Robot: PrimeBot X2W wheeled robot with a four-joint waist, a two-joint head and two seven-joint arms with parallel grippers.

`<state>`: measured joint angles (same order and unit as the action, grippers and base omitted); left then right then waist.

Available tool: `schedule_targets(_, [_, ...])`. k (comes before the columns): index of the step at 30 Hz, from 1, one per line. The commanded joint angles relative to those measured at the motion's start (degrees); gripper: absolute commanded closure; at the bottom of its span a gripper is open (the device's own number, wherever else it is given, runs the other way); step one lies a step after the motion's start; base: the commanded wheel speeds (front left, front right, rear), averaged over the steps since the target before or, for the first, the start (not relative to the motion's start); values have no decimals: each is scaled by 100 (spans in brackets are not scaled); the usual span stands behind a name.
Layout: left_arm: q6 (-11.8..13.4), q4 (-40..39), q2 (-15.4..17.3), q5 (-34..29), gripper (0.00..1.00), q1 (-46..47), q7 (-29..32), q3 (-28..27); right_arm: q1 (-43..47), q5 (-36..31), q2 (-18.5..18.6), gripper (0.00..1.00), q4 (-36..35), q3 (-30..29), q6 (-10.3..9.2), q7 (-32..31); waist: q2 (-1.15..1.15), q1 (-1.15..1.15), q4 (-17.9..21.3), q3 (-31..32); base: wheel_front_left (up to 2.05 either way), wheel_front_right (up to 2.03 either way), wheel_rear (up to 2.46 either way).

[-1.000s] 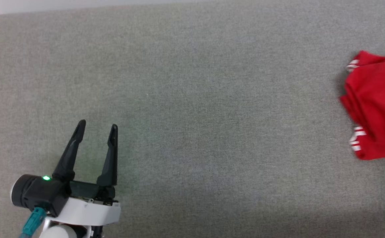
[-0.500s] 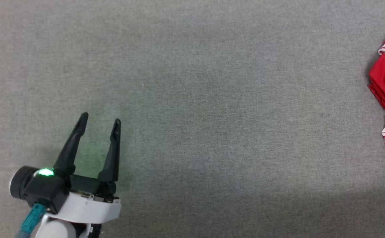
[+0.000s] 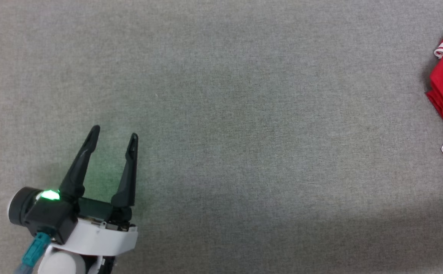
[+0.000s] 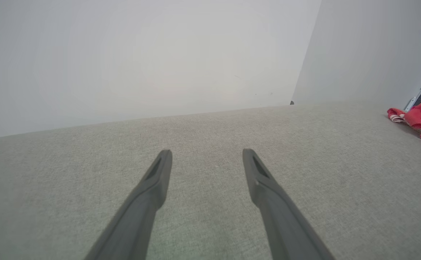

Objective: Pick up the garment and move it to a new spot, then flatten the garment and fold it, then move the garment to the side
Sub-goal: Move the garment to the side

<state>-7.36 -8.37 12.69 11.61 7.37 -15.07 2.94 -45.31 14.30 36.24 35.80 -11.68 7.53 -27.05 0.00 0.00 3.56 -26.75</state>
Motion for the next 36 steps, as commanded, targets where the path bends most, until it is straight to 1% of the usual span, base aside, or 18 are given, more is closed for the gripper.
schedule_targets(1, [-23,-5,13,20,0,74,-8,7,-103,14,18,13,33,51,-10,94,0,0,-2,-2,0,0,0])
schedule_targets(2, [-20,7,15,21,0,88,-8,10,-135,18,25,0,72,72,-10,146,0,0,-3,-2,0,0,0])
schedule_targets(7, [-20,100,-2,35,0,134,-8,24,-219,89,-23,0,256,284,-10,337,0,0,-14,108,0,0,0])
schedule_targets(12, [-20,202,-39,46,0,122,-8,-32,-141,319,-227,0,261,667,-10,530,0,0,-28,352,0,0,0])
schedule_targets(16, [-20,337,-84,60,0,53,-8,-96,65,558,-510,0,72,1101,-10,741,0,0,-40,618,0,0,0])
schedule_targets(17, [-20,337,-84,60,0,53,-8,-96,65,558,-510,0,72,1101,-10,741,0,0,-40,618,0,0,0])
schedule_targets(18, [-20,426,-96,50,0,-3,-8,-132,198,614,-679,0,-107,1365,-10,835,0,0,-33,769,0,0,0])
schedule_targets(21, [-20,545,-119,1,0,-65,-8,-167,422,713,-915,0,-407,1660,-10,1016,0,0,-28,998,0,0,0])
schedule_targets(22, [-20,545,-119,1,0,-65,-8,-167,422,713,-915,0,-407,1660,-10,1016,0,0,-28,998,0,0,0])
schedule_targets(25, [0,671,-146,-20,0,-129,-8,-234,682,754,-1254,0,-712,1853,-10,1220,0,0,-17,1220,0,0,0])
schedule_targets(30, [28,854,-228,-60,0,-219,-8,-324,1079,779,-1707,0,-1100,1977,-10,1571,0,0,9,1548,0,0,0])
schedule_targets(36, [83,1118,-319,-33,0,-394,-8,-389,1667,810,-2158,0,-1410,1867,-10,2010,0,0,34,1899,0,0,0])
